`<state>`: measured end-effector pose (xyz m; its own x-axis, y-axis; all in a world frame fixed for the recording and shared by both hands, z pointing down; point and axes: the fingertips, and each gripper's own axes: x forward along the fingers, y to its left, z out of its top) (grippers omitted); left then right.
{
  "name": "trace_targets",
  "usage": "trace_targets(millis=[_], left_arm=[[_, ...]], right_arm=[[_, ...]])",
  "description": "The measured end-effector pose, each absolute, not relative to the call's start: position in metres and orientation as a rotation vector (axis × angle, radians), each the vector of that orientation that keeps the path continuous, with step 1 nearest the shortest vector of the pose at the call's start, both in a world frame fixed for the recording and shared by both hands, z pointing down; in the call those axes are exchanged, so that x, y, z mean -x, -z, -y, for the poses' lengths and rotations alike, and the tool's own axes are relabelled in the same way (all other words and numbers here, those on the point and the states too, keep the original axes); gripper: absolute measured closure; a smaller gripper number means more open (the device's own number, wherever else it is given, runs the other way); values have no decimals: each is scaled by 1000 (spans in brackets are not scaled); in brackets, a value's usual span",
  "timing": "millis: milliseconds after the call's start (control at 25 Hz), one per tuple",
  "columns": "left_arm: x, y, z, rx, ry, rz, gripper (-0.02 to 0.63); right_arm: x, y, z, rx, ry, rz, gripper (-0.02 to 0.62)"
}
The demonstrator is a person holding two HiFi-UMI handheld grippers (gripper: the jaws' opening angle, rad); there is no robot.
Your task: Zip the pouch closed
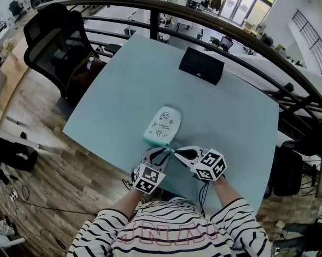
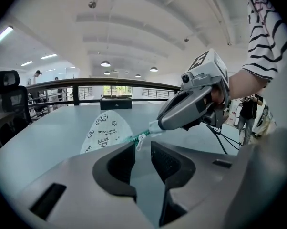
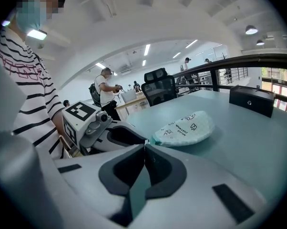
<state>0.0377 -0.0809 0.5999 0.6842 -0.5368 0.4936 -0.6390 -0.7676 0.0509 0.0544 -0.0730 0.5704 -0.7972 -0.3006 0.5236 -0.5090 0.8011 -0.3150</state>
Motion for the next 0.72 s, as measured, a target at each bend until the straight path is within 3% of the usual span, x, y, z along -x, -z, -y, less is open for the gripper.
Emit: trace_targets(millis=[200, 720], left_arm=[[-38, -599, 78, -2689, -713, 927, 565], [-42, -601, 80, -2619, -696, 866, 580]], right_arm=[[-57, -570, 69, -632, -616, 2516, 566], [-69, -573, 72, -662, -564, 2466, 566]])
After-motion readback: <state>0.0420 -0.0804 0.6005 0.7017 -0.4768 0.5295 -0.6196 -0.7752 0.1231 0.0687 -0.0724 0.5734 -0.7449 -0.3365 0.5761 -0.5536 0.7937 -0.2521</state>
